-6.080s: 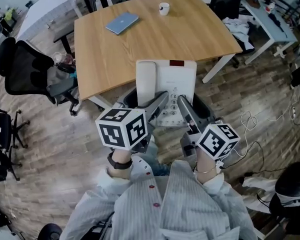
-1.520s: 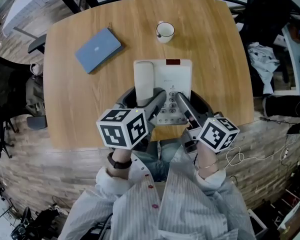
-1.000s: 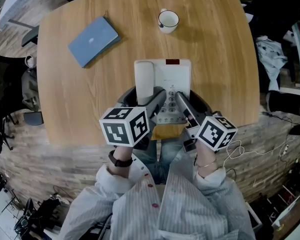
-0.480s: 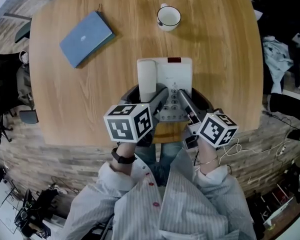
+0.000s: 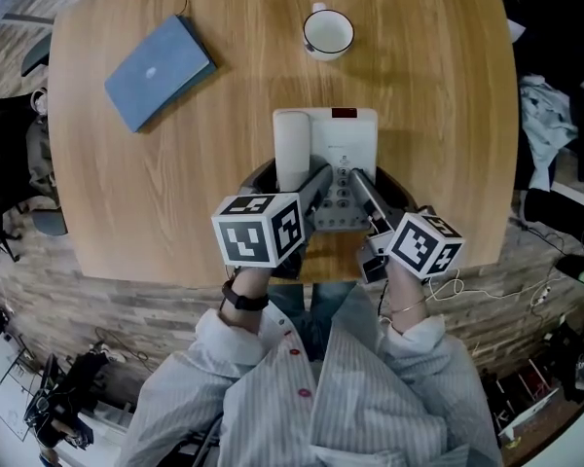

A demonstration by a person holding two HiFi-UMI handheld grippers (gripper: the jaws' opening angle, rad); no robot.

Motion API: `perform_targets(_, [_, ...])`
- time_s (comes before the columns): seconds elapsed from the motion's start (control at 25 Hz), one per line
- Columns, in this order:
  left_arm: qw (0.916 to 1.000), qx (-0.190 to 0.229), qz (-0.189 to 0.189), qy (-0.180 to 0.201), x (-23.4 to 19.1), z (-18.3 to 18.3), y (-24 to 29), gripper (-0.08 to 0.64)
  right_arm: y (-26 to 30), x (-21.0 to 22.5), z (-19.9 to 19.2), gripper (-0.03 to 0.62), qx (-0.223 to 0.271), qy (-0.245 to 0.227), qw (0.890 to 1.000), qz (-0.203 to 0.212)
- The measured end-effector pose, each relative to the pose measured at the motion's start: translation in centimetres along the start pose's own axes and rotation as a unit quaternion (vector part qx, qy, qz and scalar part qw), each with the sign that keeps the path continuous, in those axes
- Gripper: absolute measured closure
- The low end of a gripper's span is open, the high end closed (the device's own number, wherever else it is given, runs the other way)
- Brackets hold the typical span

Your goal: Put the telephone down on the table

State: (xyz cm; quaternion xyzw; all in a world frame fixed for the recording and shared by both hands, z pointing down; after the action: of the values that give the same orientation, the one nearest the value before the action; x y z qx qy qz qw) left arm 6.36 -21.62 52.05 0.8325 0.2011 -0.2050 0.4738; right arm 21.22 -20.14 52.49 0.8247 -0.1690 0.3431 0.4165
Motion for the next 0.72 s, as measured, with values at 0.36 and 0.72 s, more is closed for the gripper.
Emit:
perform_targets(0.36, [0.9998, 0.0, 0.015, -0.016, -0.3, -0.1, 1.4, 0.178, 1.1, 1.3, 0.6, 0.362, -0.018, -0.007, 1.0, 0.006])
perform_targets(0.72, [0.9993, 0.011, 0.016, -0.031, -0.5, -0.3, 1.9, 0.178, 1.4, 1.6, 0.9, 0.362, -0.025, -0.019, 0.999, 0.012])
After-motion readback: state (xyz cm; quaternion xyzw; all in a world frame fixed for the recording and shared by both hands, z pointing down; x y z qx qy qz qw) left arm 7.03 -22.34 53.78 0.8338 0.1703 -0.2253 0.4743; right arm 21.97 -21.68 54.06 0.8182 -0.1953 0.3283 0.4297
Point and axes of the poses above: the fingertips, and each gripper's own axes: y forward along the fingers, x to its right, z out of its top, the point moved 4 cm from there along -y, backward along the fingers, and after that the axes turned 3 degrees about y, right-handed, at the moved point
